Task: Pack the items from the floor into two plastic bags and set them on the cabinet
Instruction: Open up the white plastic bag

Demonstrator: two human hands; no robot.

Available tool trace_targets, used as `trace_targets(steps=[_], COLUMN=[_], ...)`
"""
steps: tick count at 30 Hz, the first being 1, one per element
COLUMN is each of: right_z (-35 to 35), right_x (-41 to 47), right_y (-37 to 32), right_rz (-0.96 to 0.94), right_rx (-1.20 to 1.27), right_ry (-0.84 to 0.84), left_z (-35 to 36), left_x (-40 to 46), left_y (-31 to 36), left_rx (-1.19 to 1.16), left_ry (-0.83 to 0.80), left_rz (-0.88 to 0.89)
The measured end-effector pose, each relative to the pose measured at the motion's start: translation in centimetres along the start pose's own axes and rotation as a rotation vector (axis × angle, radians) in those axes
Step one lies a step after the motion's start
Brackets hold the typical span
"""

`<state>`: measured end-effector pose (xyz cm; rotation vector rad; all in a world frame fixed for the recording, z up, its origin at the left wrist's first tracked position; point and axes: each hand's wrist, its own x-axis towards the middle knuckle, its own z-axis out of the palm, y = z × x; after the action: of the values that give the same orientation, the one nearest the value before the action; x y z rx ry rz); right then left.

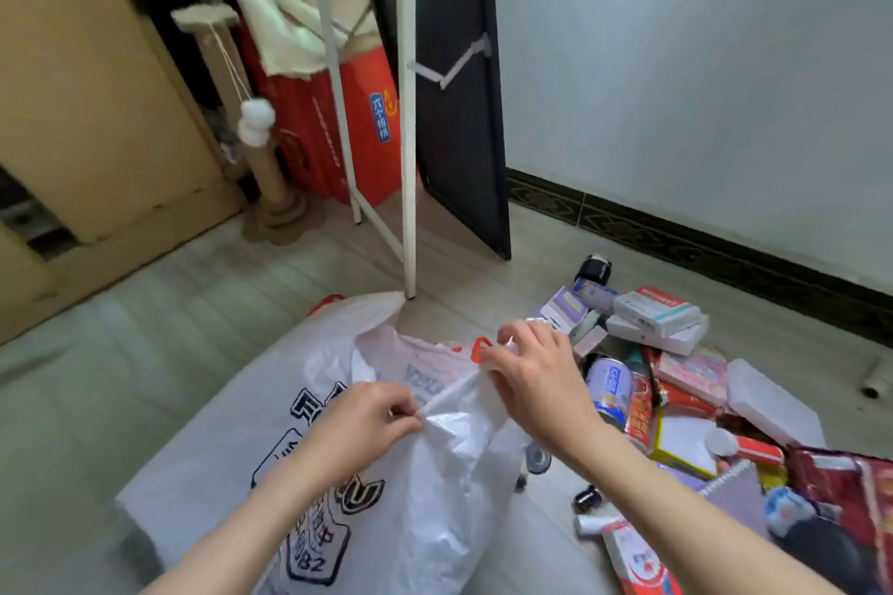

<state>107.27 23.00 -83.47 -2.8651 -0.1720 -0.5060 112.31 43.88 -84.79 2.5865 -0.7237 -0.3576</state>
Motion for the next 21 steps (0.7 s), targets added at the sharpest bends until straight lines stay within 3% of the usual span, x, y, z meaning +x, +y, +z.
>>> trace_targets(steps=[4, 6, 11, 13, 16, 18, 21], right_z=[-8.3, -11.4, -16.7, -18.4, -20.2, -20.7, -21.3], right_x=[0.8, 0.4, -0.5, -1.0, -1.9, -2.3, -2.5], right_y=[-5.2, -7.5, -11.5, -12.0, -11.6, -11.1, -9.9], right_rz=[0.034, 0.101, 0.475, 0.489, 0.482, 0.489, 0.497], right_rx=[0.117, 0.276, 0.739, 0.840, 0.925, 0.902, 1.001], right_ry=[0.297, 0.260, -0.046, -0.032, 0.124, 0.220, 0.260], left_z=[-8.3, -11.6, -15.9, -16.7, -17.2, -17.0, -16.5], left_x=[-2.6, -3.9, -6.8, -8.0, -9.3, -9.9, -10.3], left_y=[4.4, 7.2, 14.5, 16.7, 18.5, 18.9, 18.5], left_rx=[-0.195, -0.242, -0.473, -0.544, -0.609, -0.555, -0.212], left_ry=[0.338, 0.434, 0.565, 0.569, 0.537, 0.535, 0.738], left_rz=[-0.149, -0.146, -0.070, -0.036, 0.050, 0.134, 0.284])
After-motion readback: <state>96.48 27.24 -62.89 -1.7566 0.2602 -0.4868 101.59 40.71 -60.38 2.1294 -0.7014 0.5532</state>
